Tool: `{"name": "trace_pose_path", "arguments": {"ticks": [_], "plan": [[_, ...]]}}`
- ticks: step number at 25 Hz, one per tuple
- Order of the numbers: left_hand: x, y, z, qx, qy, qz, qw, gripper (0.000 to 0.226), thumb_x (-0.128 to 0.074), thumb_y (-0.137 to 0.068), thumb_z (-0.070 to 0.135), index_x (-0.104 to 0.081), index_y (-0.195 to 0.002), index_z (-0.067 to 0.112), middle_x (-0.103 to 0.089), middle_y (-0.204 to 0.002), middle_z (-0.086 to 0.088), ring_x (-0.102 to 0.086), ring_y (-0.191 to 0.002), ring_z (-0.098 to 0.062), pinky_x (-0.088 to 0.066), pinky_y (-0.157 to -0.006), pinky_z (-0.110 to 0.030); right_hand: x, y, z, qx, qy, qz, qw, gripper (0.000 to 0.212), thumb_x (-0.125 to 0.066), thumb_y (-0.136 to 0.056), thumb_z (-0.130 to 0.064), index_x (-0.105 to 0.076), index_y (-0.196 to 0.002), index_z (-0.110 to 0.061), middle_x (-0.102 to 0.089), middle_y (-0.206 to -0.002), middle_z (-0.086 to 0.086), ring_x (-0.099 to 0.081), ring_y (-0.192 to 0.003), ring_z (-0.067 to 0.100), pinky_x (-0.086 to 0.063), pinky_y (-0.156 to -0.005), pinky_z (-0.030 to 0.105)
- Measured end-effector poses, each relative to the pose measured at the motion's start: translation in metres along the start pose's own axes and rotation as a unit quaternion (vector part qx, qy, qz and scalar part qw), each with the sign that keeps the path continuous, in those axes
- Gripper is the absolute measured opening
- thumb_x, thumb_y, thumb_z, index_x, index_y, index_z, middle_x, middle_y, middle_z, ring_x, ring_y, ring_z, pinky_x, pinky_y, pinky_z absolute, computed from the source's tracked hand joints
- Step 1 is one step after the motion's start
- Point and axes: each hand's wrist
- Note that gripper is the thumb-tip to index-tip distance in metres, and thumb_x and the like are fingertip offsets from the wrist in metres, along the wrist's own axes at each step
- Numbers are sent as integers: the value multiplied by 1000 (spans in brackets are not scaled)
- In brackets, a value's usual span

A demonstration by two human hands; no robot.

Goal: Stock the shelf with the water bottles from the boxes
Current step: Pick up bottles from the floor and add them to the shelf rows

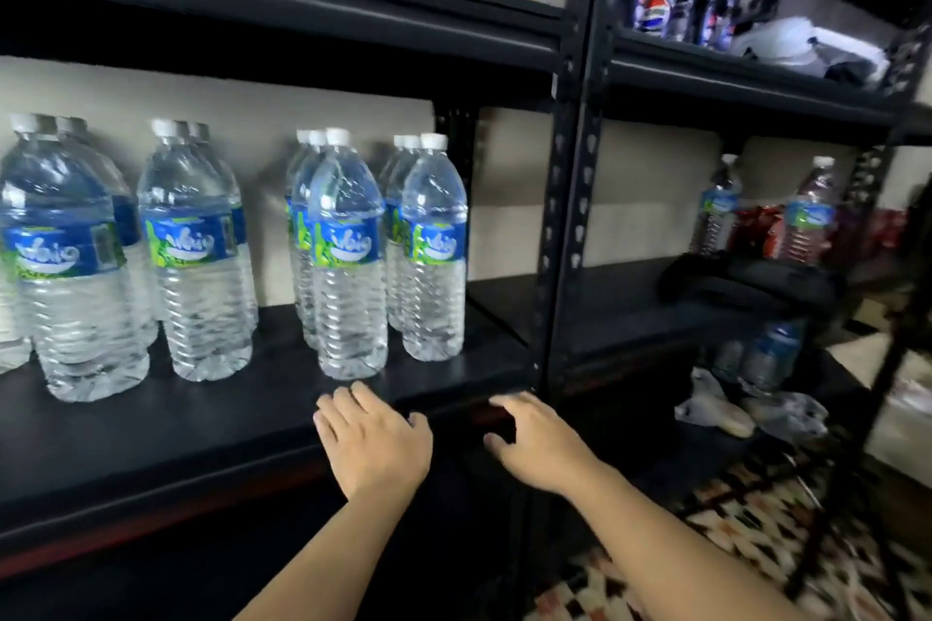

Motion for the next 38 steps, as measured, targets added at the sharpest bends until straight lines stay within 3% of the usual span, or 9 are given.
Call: {"name": "trace_pose_path", "arguments": {"ticks": [4, 7, 10, 14, 19, 22, 26, 32, 38], "plan": [[-20, 58, 44, -67, 93, -130, 985, 64, -61, -87, 37, -36, -139, 10, -33, -142, -9, -28, -137, -29, -36, -109, -43, 7, 72, 58, -126, -1, -21, 992, 53, -56, -91, -50, -44, -140, -34, -47, -139, -5, -50, -126, 21, -44, -98, 37], [-48, 95, 79, -159, 75, -331, 927, 59, -61, -91, 37, -41, -140, 12, -41, -141, -8, -45, -127, -27, -43, -104, -38, 3, 128, 121, -225, -79, 11, 971, 54, -61, -85, -45, -50, -135, -27, -59, -121, -3, -60, -111, 20, -50, -94, 36], [-83, 122, 107, -252, -2, -429, 868, 60, -62, -91, 40, -40, -142, 16, -45, -141, -5, -49, -125, -23, -45, -100, -33, -13, 176, 177, -319, -144, 32, 936, 49, -65, -88, -28, -51, -133, -15, -65, -117, 6, -63, -103, 23, -51, -85, 30], [-153, 147, 118, -300, -46, -465, 832, 48, -61, -91, 38, -51, -131, 15, -51, -133, -5, -56, -114, -22, -49, -96, -33, -76, 211, 235, -415, -217, -22, 883, 64, -67, -90, -22, -38, -146, -24, -63, -118, 8, -57, -79, 14, -45, -59, 23], [-274, 168, 103, -297, -116, -522, 791, 52, -57, -85, 38, -52, -129, 11, -51, -135, -9, -52, -121, -28, -45, -97, -31, -160, 224, 273, -461, -220, -101, 854, 69, -74, -82, -42, -43, -139, -16, -61, -124, 8, -60, -101, 20, -51, -76, 26], [-336, 187, 81, -282, -116, -542, 783, 55, -60, -85, 38, -51, -134, 15, -50, -139, -7, -50, -125, -27, -43, -102, -32, -202, 229, 294, -482, -195, -165, 838, 95, -74, -76, -52, -28, -152, -15, -44, -148, 15, -49, -130, 30, -45, -106, 39], [-397, 207, 64, -263, -127, -557, 777, 75, -61, -88, 48, -26, -152, 31, -29, -156, -7, -31, -142, -30, -30, -116, -46, -249, 248, 303, -454, -92, -267, 845, 107, -71, -78, -56, -6, -157, -24, -28, -156, 15, -32, -141, 33, -32, -114, 43], [-449, 200, 50, -291, -195, -560, 750, 79, -47, -96, 54, 9, -152, 48, -8, -163, -6, -15, -148, -34, -20, -118, -53, -285, 268, 309, -429, -10, -213, 878, 110, -73, -79, -44, 2, -157, -22, -27, -154, 12, -31, -138, 32, -28, -113, 48], [-442, 178, 22, -209, -176, -544, 793, 69, -48, -97, 46, -11, -154, 35, -37, -140, -15, -51, -118, -35, -49, -96, -47, -281, 266, 316, -468, -25, -157, 869, 99, -68, -82, -50, -12, -154, -13, -40, -146, 10, -43, -129, 28, -38, -108, 42]]}}
Point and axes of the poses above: each hand's wrist, its own y-axis away from the middle knuckle, its own x-axis out of the back of the hand, z = x × y
